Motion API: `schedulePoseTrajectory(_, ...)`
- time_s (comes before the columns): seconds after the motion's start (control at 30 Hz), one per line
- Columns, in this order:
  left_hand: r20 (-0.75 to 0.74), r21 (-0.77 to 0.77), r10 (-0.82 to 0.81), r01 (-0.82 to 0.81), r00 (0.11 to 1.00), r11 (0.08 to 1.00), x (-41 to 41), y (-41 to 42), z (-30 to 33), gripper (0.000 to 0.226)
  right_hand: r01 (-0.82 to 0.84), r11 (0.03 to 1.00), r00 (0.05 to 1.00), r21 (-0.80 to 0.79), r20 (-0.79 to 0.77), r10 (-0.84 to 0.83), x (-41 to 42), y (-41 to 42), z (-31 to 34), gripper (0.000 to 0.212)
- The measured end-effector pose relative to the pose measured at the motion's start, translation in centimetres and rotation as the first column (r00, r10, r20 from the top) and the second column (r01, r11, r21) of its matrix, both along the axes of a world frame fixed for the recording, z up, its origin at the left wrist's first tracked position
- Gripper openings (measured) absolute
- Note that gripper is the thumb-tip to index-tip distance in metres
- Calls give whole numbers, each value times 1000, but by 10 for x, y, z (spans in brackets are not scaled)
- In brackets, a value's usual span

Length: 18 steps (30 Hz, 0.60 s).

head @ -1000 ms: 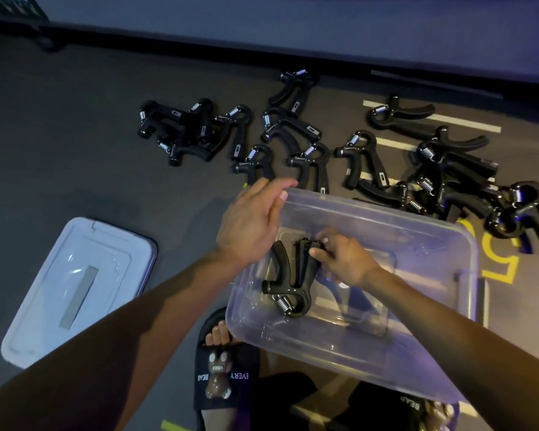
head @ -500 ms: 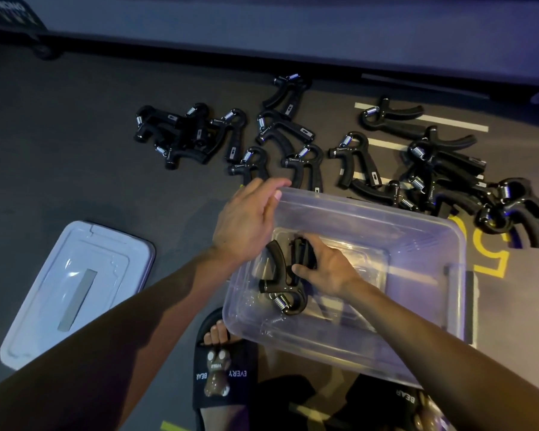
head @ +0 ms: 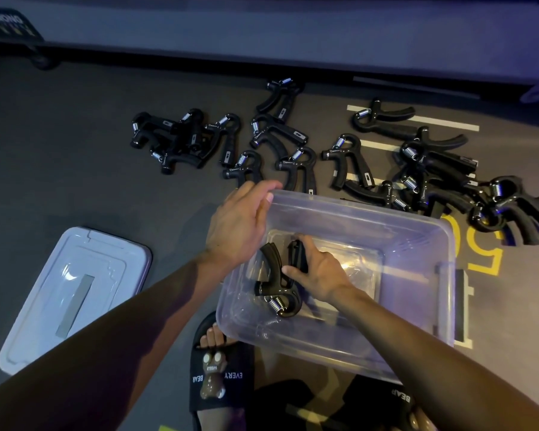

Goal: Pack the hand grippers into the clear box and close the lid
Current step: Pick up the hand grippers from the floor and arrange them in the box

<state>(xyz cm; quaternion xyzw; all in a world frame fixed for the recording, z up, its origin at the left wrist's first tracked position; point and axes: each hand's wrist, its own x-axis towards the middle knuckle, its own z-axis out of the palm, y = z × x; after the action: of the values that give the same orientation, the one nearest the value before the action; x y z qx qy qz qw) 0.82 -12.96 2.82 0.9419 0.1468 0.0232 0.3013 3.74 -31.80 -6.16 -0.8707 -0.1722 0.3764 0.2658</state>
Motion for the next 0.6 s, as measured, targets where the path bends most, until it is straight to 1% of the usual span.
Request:
schedulePoseTrajectory(0.13, 0, 14, -1, 1, 1000, 1000, 0, 0, 0, 33, 32, 999, 999, 25, -37, -31, -1, -2, 3, 90)
schedulePoseTrajectory(0.27, -4, 15, 5, -4, 1000, 1000, 0, -1, 0, 33, 108, 990, 991, 86, -86, -100, -5, -4, 9, 101)
schedulePoseTrajectory(0.4, -20, 17, 6, -5, 1000, 1000, 0, -1, 2, 34, 107, 990, 989, 93, -112, -96, -4, -6, 11, 103)
schedulePoseTrajectory(0.5, -21, 25, 3, -2, 1000, 1000, 0, -1, 2, 34, 85, 993, 992, 81, -104, -76, -2, -6, 14, 104)
schedulePoseTrajectory(0.6, -23, 26, 2, -2, 1000, 1000, 0, -1, 2, 34, 46, 998, 990, 44, -137, -40, -1, -7, 21, 99)
